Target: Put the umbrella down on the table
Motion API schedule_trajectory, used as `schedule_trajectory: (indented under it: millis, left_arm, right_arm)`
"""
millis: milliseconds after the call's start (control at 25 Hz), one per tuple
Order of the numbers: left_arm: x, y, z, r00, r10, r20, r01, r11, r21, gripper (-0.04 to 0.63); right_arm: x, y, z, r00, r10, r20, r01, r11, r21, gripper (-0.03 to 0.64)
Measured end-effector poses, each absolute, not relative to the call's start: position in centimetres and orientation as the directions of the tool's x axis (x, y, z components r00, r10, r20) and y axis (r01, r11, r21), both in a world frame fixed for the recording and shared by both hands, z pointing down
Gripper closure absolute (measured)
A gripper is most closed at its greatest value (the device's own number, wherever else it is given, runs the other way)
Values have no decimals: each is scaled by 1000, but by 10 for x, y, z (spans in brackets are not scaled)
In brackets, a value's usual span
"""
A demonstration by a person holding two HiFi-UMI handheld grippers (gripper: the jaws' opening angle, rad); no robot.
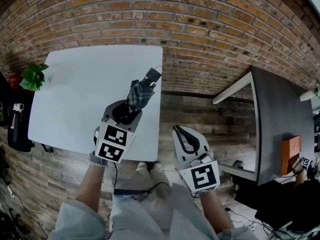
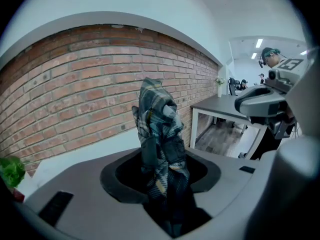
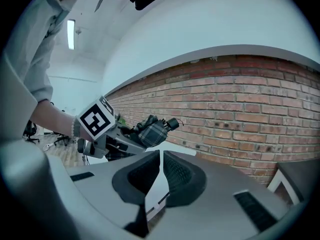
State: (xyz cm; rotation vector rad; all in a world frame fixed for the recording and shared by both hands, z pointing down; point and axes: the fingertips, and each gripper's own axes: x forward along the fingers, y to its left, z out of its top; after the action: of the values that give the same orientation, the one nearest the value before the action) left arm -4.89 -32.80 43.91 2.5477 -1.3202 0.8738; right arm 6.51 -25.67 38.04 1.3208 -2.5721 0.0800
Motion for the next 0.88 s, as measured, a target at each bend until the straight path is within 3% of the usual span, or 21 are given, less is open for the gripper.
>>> schedule_trajectory:
  millis: [880]
  left_arm:
    - [-48,-385,596,301,-463,833,-608,-767,-206,371]
  right_arm:
    - [78,-274,428,-489,-800,347,-841,538,55,566]
